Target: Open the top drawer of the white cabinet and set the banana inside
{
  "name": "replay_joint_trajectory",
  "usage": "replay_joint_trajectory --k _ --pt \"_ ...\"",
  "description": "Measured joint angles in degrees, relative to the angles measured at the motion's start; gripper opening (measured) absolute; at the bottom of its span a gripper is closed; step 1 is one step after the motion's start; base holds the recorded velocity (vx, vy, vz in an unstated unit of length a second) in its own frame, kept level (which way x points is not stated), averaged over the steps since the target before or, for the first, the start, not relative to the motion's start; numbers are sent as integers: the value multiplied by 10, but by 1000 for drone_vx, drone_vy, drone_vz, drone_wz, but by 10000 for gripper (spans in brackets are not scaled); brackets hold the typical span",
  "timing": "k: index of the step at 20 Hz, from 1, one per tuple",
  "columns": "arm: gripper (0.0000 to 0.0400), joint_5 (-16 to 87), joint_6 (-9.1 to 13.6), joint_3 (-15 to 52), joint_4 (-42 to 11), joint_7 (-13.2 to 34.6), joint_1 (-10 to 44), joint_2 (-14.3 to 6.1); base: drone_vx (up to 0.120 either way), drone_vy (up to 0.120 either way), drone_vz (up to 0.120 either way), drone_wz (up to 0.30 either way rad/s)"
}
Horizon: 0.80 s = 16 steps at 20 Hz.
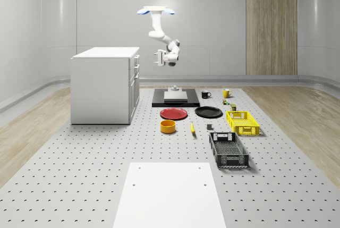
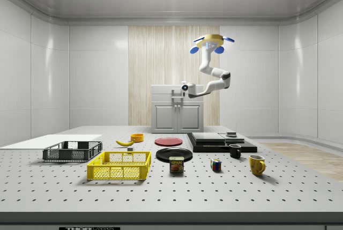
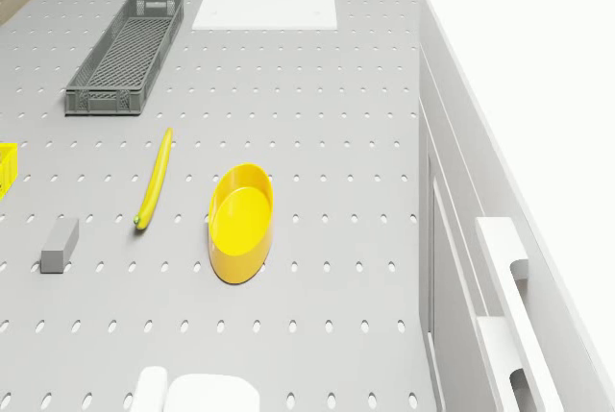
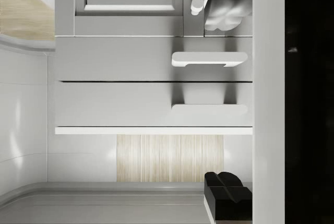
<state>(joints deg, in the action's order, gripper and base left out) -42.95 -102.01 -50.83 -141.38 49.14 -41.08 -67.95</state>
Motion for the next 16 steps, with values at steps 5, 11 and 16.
replay_joint_trajectory --k 5,11,16 --pt "400 -5 -12 7 -8 0 -3 -2 0 0 0 0" --pt "400 -26 -44 32 -30 -6 -10 -1 0 0 0 0" --pt "400 -52 -77 58 -49 -15 -18 4 0 0 0 0"
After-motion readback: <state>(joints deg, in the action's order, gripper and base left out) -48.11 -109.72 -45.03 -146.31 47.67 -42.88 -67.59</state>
